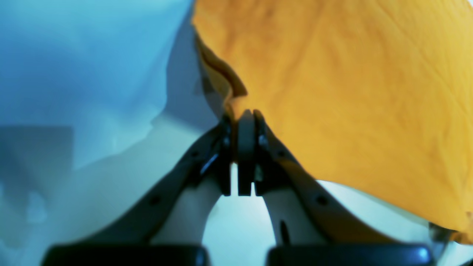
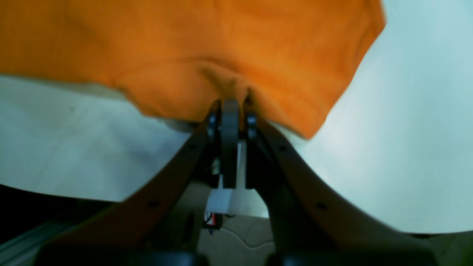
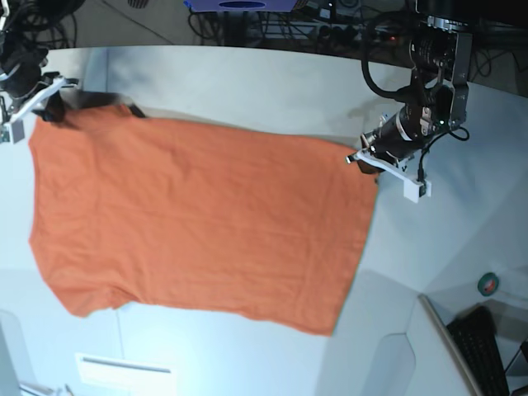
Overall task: Layout the t-shirt on the table in an organized manner, then fold the t-shirt properly
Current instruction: 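Pull the shirt edges apart with both grippers to smooth it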
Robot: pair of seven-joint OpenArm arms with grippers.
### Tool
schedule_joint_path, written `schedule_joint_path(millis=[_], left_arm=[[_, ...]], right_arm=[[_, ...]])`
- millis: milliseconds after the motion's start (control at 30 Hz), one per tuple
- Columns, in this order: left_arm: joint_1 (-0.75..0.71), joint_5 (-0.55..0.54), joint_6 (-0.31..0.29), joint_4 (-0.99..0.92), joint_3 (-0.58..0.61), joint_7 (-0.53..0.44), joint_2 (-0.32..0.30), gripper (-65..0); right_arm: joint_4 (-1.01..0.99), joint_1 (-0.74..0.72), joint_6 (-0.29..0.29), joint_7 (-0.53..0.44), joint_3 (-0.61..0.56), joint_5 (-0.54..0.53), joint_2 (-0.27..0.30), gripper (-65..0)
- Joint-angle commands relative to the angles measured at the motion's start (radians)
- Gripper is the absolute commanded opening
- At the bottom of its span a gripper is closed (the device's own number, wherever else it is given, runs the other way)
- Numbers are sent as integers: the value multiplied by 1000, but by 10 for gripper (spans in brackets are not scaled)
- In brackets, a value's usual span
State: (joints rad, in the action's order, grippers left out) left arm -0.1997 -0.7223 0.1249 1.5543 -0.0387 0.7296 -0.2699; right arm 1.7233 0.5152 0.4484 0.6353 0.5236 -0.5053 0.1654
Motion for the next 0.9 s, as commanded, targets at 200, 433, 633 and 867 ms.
schedule_joint_path(millis=[200, 433, 633, 867], left_arm=[[55, -10, -14, 58, -16, 29, 27, -650], [185, -10, -14, -74, -14, 28, 59, -650], [312, -10, -14, -262, -14, 23, 91, -650], [369, -9, -14, -366, -14, -37, 97, -650]], right_arm=[[14, -143, -3, 123, 10, -5, 23, -650], [-108, -343, -3, 139, -53, 102, 43, -650], [-274, -498, 2, 133, -82, 207, 41, -650], [-406, -616, 2, 97, -82, 270, 43, -650]])
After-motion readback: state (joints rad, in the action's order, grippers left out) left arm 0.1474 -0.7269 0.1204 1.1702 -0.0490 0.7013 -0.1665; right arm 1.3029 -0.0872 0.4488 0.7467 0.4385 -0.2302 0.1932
